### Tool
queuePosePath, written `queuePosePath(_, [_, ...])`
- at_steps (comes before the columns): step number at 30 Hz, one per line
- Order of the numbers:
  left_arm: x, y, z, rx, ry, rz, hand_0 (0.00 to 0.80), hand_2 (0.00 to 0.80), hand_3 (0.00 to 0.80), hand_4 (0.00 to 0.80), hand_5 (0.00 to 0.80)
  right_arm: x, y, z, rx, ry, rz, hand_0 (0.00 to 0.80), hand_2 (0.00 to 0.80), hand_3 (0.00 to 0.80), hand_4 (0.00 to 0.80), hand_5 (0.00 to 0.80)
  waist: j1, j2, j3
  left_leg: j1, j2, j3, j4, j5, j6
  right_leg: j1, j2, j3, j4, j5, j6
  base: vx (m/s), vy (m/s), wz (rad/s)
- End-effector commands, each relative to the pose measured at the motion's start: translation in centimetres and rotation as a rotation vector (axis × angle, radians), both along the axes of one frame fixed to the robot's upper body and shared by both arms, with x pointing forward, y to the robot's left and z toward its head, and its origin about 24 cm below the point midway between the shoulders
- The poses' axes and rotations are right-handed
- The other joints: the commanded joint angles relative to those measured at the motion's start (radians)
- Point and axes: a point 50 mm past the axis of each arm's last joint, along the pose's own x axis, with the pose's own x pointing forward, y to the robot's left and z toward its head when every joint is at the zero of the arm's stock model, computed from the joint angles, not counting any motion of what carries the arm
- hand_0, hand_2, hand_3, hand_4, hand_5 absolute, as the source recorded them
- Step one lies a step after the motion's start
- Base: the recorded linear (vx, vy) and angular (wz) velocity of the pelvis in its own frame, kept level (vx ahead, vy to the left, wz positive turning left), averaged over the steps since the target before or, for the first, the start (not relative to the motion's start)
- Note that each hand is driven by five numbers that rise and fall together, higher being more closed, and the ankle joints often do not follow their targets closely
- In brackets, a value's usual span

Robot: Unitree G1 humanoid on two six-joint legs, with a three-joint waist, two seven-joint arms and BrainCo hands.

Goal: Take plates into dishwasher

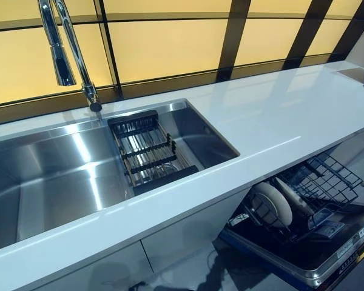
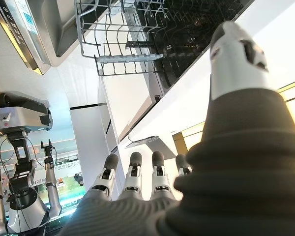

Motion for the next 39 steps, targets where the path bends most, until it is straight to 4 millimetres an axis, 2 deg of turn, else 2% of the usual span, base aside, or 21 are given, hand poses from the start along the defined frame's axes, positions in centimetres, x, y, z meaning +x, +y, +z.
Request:
queuePosePath(1, [-1.1, 1.9, 0.4, 0.078, 0.061, -0.012, 0.0, 0.0, 0.0, 0.0, 0.0, -0.4, -0.8, 3.6, -0.072, -0.095, -0.016, 0.0, 0.0, 0.0, 0.0, 0.0, 0.021, -0.03, -0.042, 0.068, 0.039, -0.014, 0.004, -0.101, -0.018, 0.028, 0.022, 0.029, 0.003, -0.044, 0.087, 0.0, 0.0, 0.0])
queuePosePath(11, [-0.6, 1.9, 0.5, 0.088, 0.048, 0.002, 0.0, 0.0, 0.0, 0.0, 0.0, -1.4, -1.5, 2.3, -0.025, -0.097, -0.078, 0.0, 0.0, 0.0, 0.0, 0.0, 0.022, -0.035, -0.046, 0.066, 0.031, -0.027, 0.004, -0.101, -0.012, 0.032, 0.022, 0.03, 0.003, -0.042, 0.086, 0.0, 0.0, 0.0])
queuePosePath(17, [-0.9, 2.9, 0.8, 0.12, 0.059, 0.059, 0.0, 0.0, 0.0, 0.0, 0.0, -3.0, -2.5, 0.6, 0.02, -0.068, -0.169, 0.0, 0.0, 0.0, 0.0, 0.0, 0.02, -0.041, -0.045, 0.082, 0.04, -0.027, 0.004, -0.102, -0.007, 0.046, 0.027, 0.03, 0.003, -0.049, 0.074, -0.001, -0.071, 0.0])
queuePosePath(21, [-1.9, 3.7, 1.0, 0.136, 0.07, 0.11, 0.0, 0.0, 0.0, 0.0, 0.0, -5.1, -3.7, -1.4, 0.084, -0.022, -0.287, 0.0, 0.0, 0.0, 0.0, 0.0, 0.03, -0.056, -0.021, 0.093, 0.06, -0.032, 0.004, -0.076, -0.014, 0.039, 0.044, -0.005, 0.057, -0.078, 0.049, -0.001, -0.193, 0.01])
queuePosePath(24, [-1.3, 3.5, 1.0, 0.125, 0.041, 0.135, 0.0, 0.0, 0.0, 0.0, 0.0, -7.5, -4.6, -3.5, 0.166, -0.001, -0.397, 0.0, 0.0, 0.0, 0.0, 0.0, 0.03, -0.063, -0.001, 0.05, 0.059, -0.054, 0.004, -0.037, -0.035, 0.052, 0.045, -0.016, 0.004, -0.041, 0.048, -0.098, -0.129, 0.15])
queuePosePath(25, [-0.7, 3.0, 0.9, 0.105, 0.023, 0.137, 0.0, 0.0, 0.0, 0.0, 0.0, -8.8, -4.8, -5.1, 0.228, -0.009, -0.453, 0.0, 0.0, 0.0, 0.0, 0.0, 0.03, -0.062, 0.013, 0.032, 0.048, -0.056, 0.004, -0.019, -0.042, 0.041, 0.042, -0.018, 0.003, -0.032, 0.052, -0.196, -0.029, 0.18])
queuePosePath(27, [-0.1, 2.1, 0.6, 0.077, -0.008, 0.151, 0.0, 0.0, 0.0, 0.0, 0.0, -10.6, -5.0, -7.4, 0.294, 0.039, -0.518, 0.0, 0.0, 0.0, 0.0, 0.0, 0.023, -0.058, 0.022, 0.018, 0.035, -0.047, 0.105, -0.073, -0.036, 0.027, 0.029, -0.011, 0.003, -0.026, 0.05, -0.21, 0.03, 0.11])
queuePosePath(29, [0.3, 1.6, 0.5, 0.059, -0.022, 0.161, 0.0, 0.0, 0.0, 0.0, 0.0, -12.6, -5.1, -9.6, 0.386, 0.096, -0.594, 0.0, 0.0, 0.0, 0.0, 0.0, 0.021, -0.055, 0.024, 0.01, 0.038, -0.042, 0.28, -0.114, -0.029, 0.016, 0.026, 0.002, 0.005, -0.022, 0.033, -0.181, 0.033, 0.0])
queuePosePath(31, [0.5, 1.3, 0.4, 0.054, -0.023, 0.165, 0.0, 0.0, 0.0, 0.0, 0.0, -14.3, -4.9, -11.0, 0.438, 0.124, -0.669, 0.0, 0.0, 0.0, 0.0, 0.0, 0.023, -0.05, 0.019, 0.016, 0.029, -0.075, 0.358, -0.13, -0.015, -0.012, 0.033, 0.003, 0.026, -0.025, 0.024, -0.199, 0.074, -0.14])
queuePosePath(32, [0.7, 0.9, 0.3, 0.054, -0.019, 0.167, 0.0, 0.0, 0.0, 0.0, 0.0, -15.8, -4.3, -13.2, 0.513, 0.173, -0.718, 0.0, 0.0, 0.0, 0.0, 0.0, 0.029, -0.036, 0.018, 0.049, 0.0, -0.117, 0.355, -0.161, -0.003, -0.057, 0.047, -0.014, 0.062, -0.028, 0.023, -0.314, 0.141, -0.29])
queuePosePath(33, [0.9, 0.8, 0.3, 0.057, -0.016, 0.17, 0.0, 0.0, 0.0, 0.0, 0.0, -16.4, -3.7, -14.3, 0.562, 0.187, -0.751, 0.0, 0.0, 0.0, 0.0, 0.0, 0.031, -0.03, 0.023, 0.049, -0.017, -0.132, 0.334, -0.173, 0.002, -0.08, 0.056, -0.02, 0.082, -0.025, 0.026, -0.475, 0.172, -0.51])
queuePosePath(34, [1.6, 1.0, 0.6, 0.069, -0.015, 0.154, 0.0, 0.0, 0.0, 0.0, 0.0, -17.7, -3.2, -15.6, 0.628, 0.196, -0.819, 0.0, 0.0, 0.0, 0.0, 0.0, 0.02, -0.027, 0.043, 0.061, -0.021, -0.099, 0.272, -0.22, 0.014, -0.129, 0.054, -0.046, 0.117, -0.018, 0.042, -0.467, 0.136, -0.36])
queuePosePath(37, [2.5, 1.6, 1.0, 0.101, -0.047, 0.16, 0.0, 0.0, 0.0, 0.0, 0.0, -18.5, -2.1, -17.2, 0.714, 0.201, -0.892, 0.0, 0.0, 0.0, 0.0, 0.0, 0.03, -0.022, 0.085, 0.066, -0.052, -0.131, 0.156, -0.214, 0.039, -0.2, 0.048, -0.065, 0.145, 0.018, 0.075, -0.439, 0.11, 0.1])
queuePosePath(39, [2.6, 2.1, 1.2, 0.105, -0.061, 0.185, 0.0, 0.0, 0.0, 0.0, 0.0, -18.9, -1.7, -17.8, 0.739, 0.207, -0.93, 0.0, 0.0, 0.0, 0.0, 0.0, 0.041, -0.016, 0.101, 0.063, -0.071, -0.164, 0.146, -0.222, 0.047, -0.22, 0.044, -0.061, 0.126, 0.043, 0.083, -0.427, 0.132, 0.1])
